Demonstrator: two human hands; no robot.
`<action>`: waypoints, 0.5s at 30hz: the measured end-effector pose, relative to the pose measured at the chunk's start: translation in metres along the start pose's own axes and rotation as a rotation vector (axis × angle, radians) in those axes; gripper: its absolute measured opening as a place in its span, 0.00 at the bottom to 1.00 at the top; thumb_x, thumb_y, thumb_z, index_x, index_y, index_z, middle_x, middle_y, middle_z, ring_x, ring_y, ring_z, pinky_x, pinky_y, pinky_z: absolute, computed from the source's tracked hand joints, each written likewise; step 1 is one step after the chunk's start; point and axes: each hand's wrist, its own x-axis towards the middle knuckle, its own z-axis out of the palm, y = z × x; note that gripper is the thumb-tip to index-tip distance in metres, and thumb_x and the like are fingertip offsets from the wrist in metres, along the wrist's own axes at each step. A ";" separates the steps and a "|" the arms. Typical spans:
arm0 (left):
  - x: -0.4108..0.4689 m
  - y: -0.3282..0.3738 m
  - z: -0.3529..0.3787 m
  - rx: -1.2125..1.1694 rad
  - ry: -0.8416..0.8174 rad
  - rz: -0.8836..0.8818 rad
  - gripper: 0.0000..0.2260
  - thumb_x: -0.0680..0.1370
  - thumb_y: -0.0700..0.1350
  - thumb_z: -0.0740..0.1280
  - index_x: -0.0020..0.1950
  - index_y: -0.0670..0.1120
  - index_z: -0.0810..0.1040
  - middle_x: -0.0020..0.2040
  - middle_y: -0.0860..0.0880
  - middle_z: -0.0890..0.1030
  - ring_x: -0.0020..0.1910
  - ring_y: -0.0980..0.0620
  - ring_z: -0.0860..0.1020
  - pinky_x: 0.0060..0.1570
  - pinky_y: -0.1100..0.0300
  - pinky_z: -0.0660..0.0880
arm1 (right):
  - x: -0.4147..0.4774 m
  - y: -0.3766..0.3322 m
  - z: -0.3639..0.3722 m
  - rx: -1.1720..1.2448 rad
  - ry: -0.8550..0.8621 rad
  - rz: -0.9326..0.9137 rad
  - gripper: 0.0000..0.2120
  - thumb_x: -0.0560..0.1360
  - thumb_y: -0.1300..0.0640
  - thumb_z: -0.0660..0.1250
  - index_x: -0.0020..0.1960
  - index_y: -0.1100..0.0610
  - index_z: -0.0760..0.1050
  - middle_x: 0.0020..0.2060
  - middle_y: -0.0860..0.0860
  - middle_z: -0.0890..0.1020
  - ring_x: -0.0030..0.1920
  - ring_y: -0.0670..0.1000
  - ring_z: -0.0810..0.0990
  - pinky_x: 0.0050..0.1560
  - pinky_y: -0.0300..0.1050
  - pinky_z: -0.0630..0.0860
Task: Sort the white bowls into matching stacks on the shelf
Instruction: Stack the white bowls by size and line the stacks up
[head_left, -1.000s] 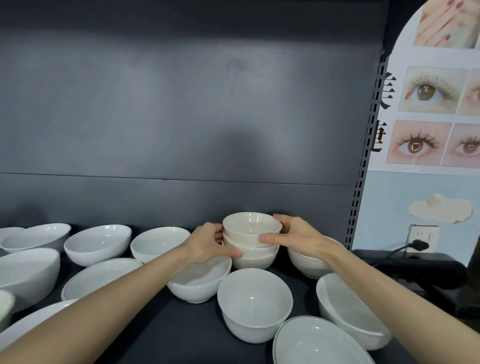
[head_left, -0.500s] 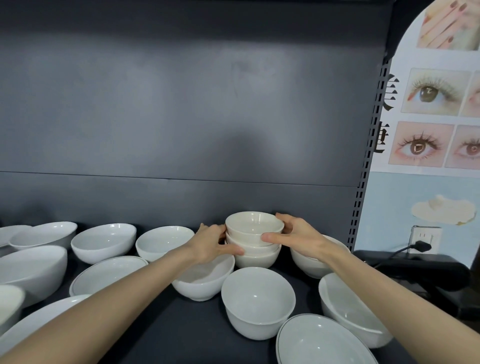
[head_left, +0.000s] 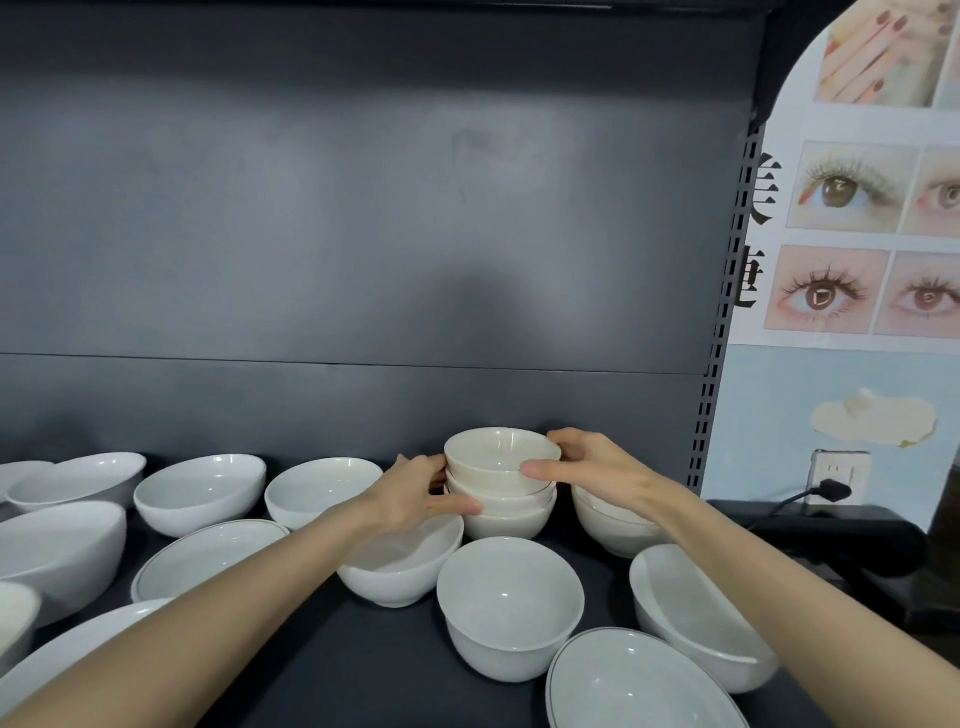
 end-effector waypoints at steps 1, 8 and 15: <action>-0.001 0.002 0.000 0.027 0.001 0.007 0.09 0.73 0.53 0.72 0.44 0.53 0.73 0.31 0.67 0.76 0.35 0.67 0.74 0.73 0.41 0.55 | -0.001 0.000 0.000 0.022 0.003 0.000 0.31 0.61 0.40 0.77 0.54 0.60 0.77 0.53 0.58 0.82 0.58 0.56 0.79 0.65 0.55 0.72; -0.005 0.008 -0.001 0.108 0.018 -0.005 0.08 0.76 0.52 0.69 0.50 0.52 0.73 0.35 0.60 0.76 0.40 0.63 0.74 0.75 0.45 0.42 | -0.005 -0.002 0.003 -0.087 0.110 -0.012 0.26 0.57 0.36 0.76 0.45 0.54 0.82 0.45 0.50 0.86 0.51 0.49 0.83 0.60 0.50 0.75; -0.003 0.011 -0.005 0.086 -0.041 0.016 0.08 0.74 0.52 0.71 0.45 0.59 0.71 0.36 0.66 0.78 0.39 0.65 0.74 0.72 0.40 0.57 | -0.010 -0.005 0.006 -0.142 0.188 0.013 0.18 0.64 0.41 0.76 0.45 0.54 0.83 0.42 0.48 0.86 0.49 0.44 0.82 0.54 0.38 0.75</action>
